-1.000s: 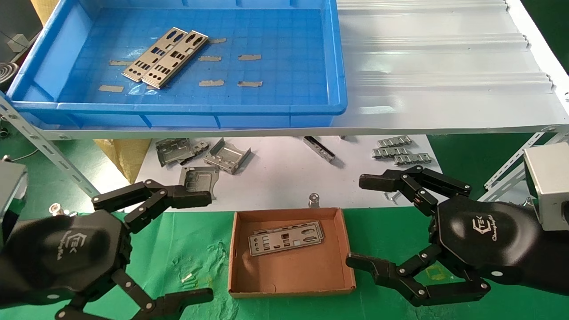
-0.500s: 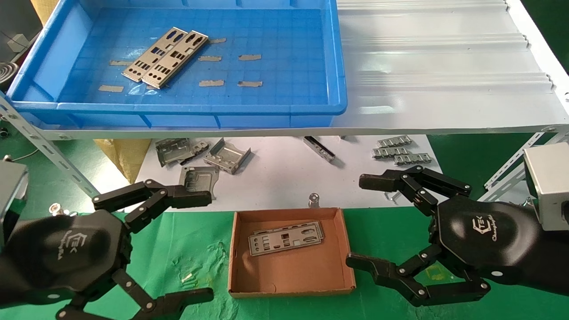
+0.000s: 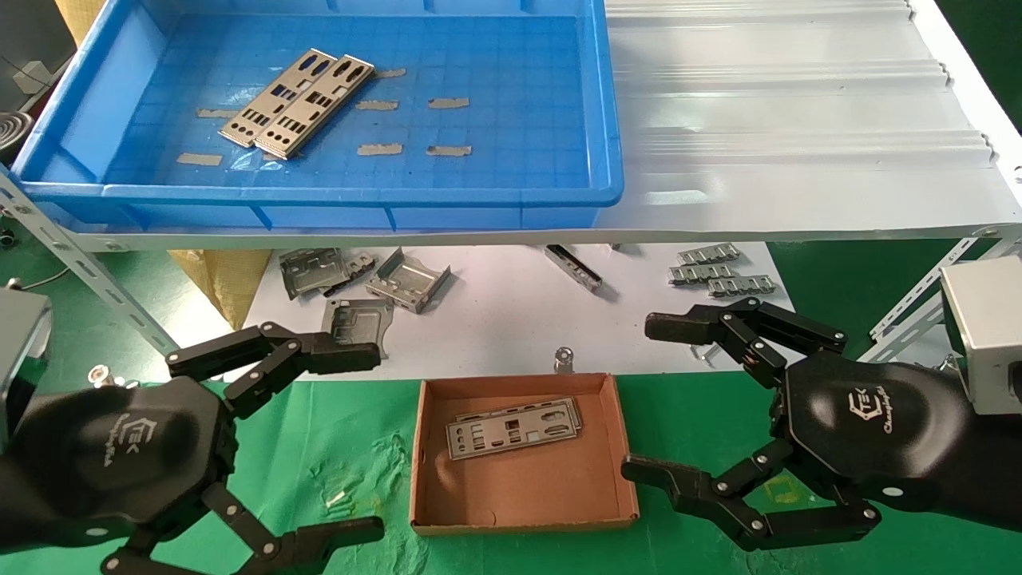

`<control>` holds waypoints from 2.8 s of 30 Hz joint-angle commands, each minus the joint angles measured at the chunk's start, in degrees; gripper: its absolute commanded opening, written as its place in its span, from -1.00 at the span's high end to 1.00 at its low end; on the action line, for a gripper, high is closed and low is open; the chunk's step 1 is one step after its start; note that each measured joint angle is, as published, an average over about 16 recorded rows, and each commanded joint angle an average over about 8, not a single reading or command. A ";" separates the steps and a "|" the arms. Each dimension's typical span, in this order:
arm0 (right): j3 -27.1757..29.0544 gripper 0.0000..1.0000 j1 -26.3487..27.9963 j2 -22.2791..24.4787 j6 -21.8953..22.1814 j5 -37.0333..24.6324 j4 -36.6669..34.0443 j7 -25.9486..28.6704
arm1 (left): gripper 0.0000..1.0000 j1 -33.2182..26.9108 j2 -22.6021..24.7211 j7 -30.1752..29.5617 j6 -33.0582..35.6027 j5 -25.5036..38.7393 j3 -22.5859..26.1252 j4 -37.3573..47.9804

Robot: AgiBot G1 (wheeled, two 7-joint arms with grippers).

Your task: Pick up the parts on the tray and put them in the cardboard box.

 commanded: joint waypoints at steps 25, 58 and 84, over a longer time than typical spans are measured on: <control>0.00 -1.00 0.00 0.00 0.00 0.00 0.00 0.00 | -1.00 0.00 0.00 0.00 0.00 -0.01 0.00 0.01; 0.00 -1.00 0.00 0.00 0.00 0.00 0.00 0.00 | -1.00 0.00 0.00 0.00 0.00 -0.01 0.00 0.01; 0.00 -1.00 0.00 0.00 0.00 0.00 0.00 0.00 | -1.00 0.00 0.00 0.00 0.00 -0.01 0.00 0.01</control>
